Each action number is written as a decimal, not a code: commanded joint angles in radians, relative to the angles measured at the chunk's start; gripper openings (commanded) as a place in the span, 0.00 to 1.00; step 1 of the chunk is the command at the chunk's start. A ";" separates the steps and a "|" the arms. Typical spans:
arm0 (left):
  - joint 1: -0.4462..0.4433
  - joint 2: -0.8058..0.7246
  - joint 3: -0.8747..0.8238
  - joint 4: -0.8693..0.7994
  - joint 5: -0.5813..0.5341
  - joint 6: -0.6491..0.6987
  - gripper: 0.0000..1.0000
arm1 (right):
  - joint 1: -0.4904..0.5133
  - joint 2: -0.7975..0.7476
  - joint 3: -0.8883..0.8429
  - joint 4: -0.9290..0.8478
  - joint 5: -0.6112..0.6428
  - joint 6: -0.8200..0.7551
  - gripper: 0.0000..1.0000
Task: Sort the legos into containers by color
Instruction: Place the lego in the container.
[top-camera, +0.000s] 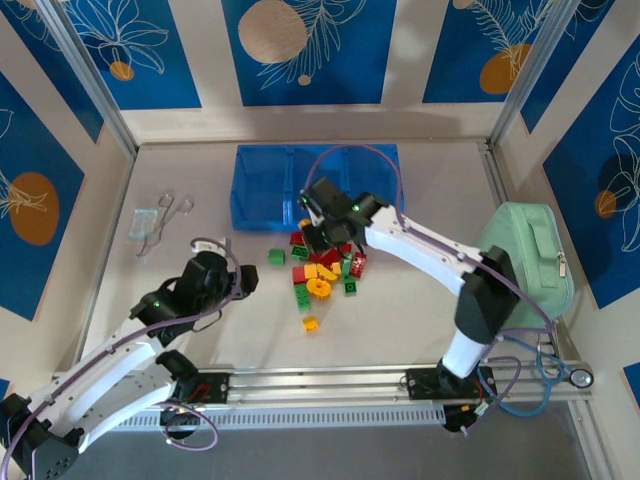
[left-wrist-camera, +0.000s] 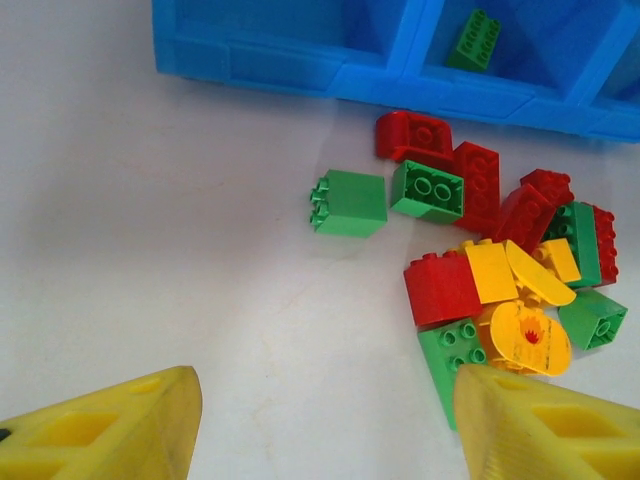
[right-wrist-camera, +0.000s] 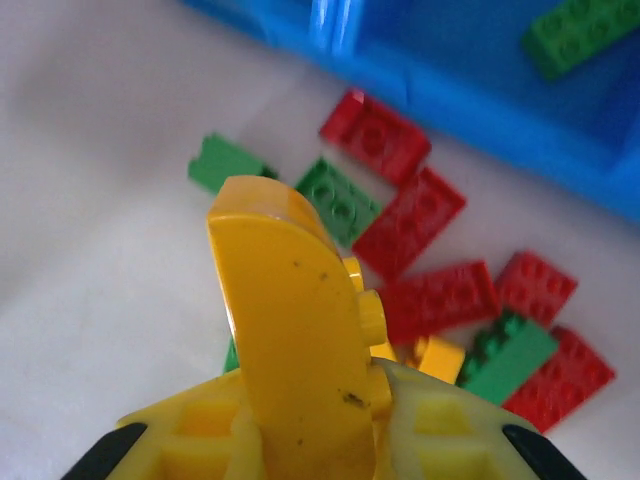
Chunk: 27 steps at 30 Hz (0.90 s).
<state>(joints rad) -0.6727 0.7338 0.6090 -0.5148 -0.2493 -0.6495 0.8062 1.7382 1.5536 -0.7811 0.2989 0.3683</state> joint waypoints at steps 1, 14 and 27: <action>-0.004 -0.024 0.034 -0.086 -0.037 -0.005 0.67 | -0.023 0.109 0.172 -0.044 -0.040 -0.058 0.22; -0.008 -0.062 0.040 -0.149 -0.032 -0.030 0.66 | -0.038 0.636 0.892 -0.238 -0.068 -0.108 0.21; -0.011 -0.103 0.034 -0.176 -0.014 -0.049 0.66 | -0.041 0.793 1.078 -0.230 -0.023 -0.110 0.31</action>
<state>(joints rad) -0.6769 0.6300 0.6292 -0.6731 -0.2737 -0.6838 0.7708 2.5313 2.5855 -1.0103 0.2615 0.2687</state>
